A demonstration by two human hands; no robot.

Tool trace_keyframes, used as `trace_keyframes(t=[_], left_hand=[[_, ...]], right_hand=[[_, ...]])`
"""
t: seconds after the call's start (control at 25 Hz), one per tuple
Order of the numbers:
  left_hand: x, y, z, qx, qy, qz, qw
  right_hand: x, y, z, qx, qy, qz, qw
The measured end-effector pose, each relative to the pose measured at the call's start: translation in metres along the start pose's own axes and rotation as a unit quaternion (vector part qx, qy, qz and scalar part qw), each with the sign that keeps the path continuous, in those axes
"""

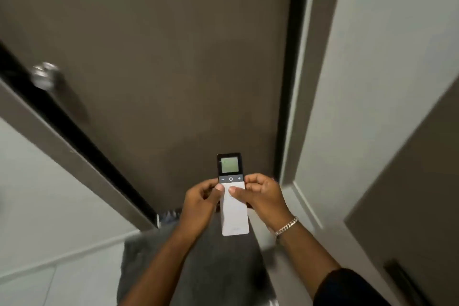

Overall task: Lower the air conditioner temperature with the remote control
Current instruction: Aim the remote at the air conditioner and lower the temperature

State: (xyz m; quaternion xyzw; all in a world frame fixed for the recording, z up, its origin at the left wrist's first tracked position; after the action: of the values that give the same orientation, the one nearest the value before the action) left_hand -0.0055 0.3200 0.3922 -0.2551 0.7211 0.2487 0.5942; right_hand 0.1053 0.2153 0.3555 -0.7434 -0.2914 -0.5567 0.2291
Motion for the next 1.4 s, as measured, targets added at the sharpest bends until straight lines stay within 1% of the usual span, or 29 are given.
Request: trace_keyframes(t=[0.12, 0.28, 0.44, 0.56, 0.76, 0.88, 1.0, 1.2, 1.4], left_hand=[[-0.117, 0.044, 0.002, -0.033, -0.108, -0.005, 0.994], [-0.256, 0.085, -0.018, -0.073, -0.24, -0.017, 0.968], [-0.362, 0.109, -0.05, -0.094, -0.34, -0.037, 0.935], [-0.425, 0.117, -0.078, -0.098, -0.408, -0.036, 0.907], [-0.502, 0.114, -0.128, -0.09, -0.514, -0.034, 0.852], [-0.534, 0.106, -0.154, -0.085, -0.554, -0.031, 0.828], [-0.551, 0.101, -0.17, -0.077, -0.574, -0.039, 0.814], [-0.569, 0.094, -0.194, -0.053, -0.591, -0.054, 0.803], [-0.58, 0.088, -0.208, -0.029, -0.595, -0.055, 0.801]], right_hand=[[0.132, -0.039, 0.005, 0.045, 0.111, -0.017, 0.993], [0.281, -0.077, -0.017, 0.084, 0.249, -0.025, 0.965], [0.396, -0.096, -0.054, 0.106, 0.367, -0.023, 0.924], [0.462, -0.103, -0.087, 0.119, 0.428, -0.011, 0.896], [0.531, -0.101, -0.137, 0.152, 0.487, 0.033, 0.86], [0.559, -0.096, -0.164, 0.165, 0.513, 0.042, 0.841], [0.577, -0.089, -0.186, 0.166, 0.535, 0.04, 0.827], [0.595, -0.079, -0.222, 0.162, 0.588, 0.038, 0.791], [0.603, -0.074, -0.242, 0.154, 0.607, 0.038, 0.779]])
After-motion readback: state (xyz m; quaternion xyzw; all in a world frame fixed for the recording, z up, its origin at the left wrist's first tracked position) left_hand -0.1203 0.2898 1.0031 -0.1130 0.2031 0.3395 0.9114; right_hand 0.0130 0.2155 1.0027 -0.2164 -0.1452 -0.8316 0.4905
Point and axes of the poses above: each hand's wrist, its own z-axis towards the middle knuckle, its own y-axis out of the back of the hand, x = y × z, the point moved 9 cm from there along z, towards the middle knuckle, and after that the axes turned 7 degrees about -z, right-handed, at the moved point
